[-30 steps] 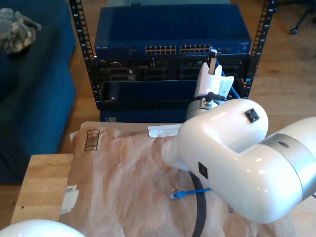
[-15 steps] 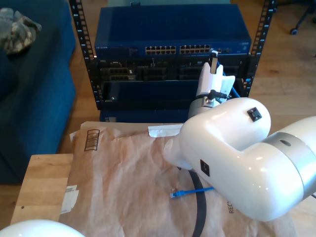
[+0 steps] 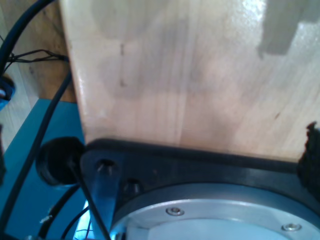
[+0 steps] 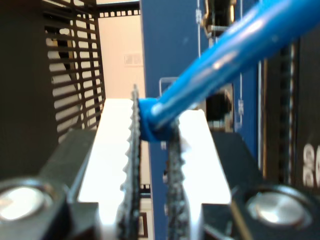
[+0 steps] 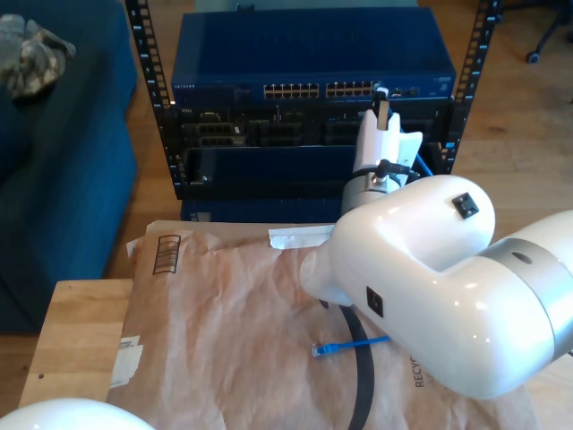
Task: Grab the cable and plug it in
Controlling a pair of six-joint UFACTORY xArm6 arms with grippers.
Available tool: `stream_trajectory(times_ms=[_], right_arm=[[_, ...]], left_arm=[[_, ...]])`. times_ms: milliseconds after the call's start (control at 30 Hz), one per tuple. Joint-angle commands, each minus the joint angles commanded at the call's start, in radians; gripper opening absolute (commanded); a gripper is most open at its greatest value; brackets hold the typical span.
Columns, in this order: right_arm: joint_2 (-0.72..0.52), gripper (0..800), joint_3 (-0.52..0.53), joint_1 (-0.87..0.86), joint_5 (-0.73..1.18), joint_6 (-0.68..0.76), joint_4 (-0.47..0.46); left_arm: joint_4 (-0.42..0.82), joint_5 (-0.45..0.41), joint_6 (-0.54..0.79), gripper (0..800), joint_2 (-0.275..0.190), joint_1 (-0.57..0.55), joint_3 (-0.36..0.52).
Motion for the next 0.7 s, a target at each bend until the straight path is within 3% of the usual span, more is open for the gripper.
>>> stream_trajectory(times_ms=[700], right_arm=[[0.0, 0, 0.003, 0.0, 0.017, 0.003, -0.017]], left_arm=[[0.0, 0.002, 0.0, 800, 0.0, 0.0, 0.0]])
